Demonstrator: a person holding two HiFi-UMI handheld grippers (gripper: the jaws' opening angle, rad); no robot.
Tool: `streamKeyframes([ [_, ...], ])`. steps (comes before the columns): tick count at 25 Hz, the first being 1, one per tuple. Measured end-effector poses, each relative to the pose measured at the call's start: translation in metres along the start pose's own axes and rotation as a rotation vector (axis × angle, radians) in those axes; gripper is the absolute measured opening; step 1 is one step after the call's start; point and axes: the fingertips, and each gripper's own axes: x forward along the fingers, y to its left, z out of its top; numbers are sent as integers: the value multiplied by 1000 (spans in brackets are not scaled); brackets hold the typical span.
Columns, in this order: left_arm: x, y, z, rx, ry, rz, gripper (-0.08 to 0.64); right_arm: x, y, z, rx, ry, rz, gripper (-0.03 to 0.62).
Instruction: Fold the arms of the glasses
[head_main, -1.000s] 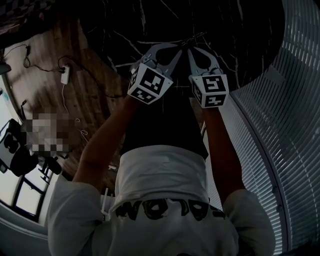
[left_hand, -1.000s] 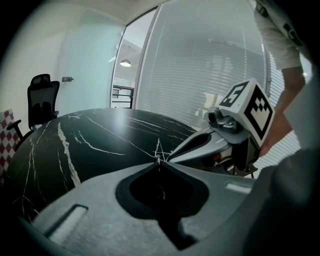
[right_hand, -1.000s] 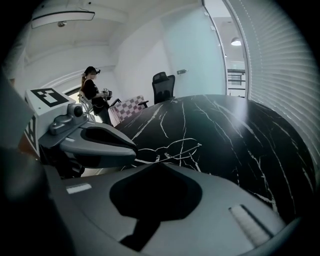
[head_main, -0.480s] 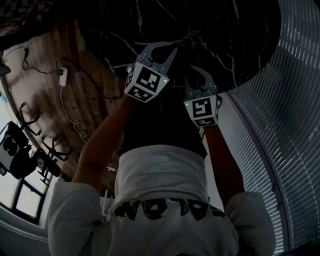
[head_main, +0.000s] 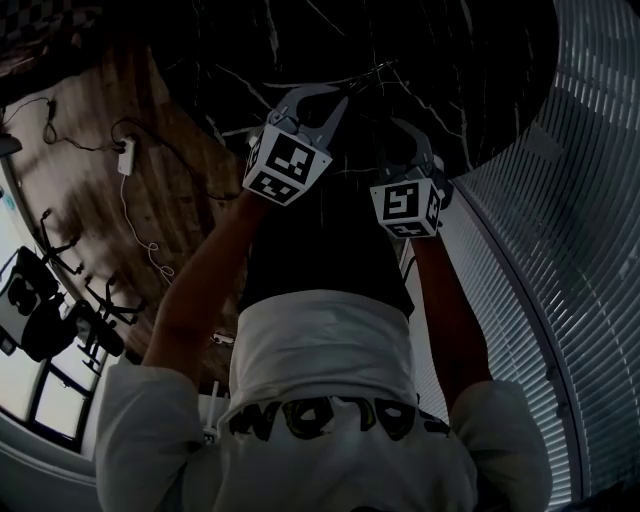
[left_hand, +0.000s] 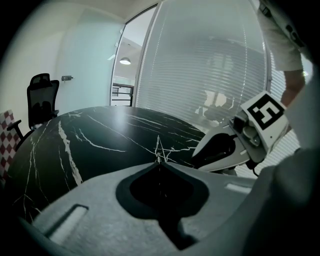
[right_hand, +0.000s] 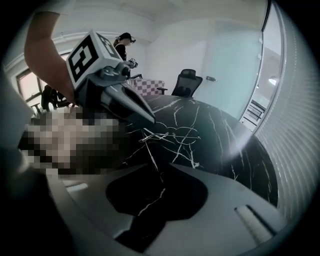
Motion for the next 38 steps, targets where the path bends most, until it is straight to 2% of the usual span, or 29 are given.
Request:
streamKeyframes([
  [5, -1, -4, 1, 3, 3, -4, 6, 2, -19, 3, -11, -2, -33, 72],
  [24, -4, -14, -5, -22, 19, -31, 6, 16, -36, 16, -72, -2, -70, 98],
  [38, -2, -23, -5, -29, 21, -63, 11, 25, -45, 22, -57, -2, -82, 98],
])
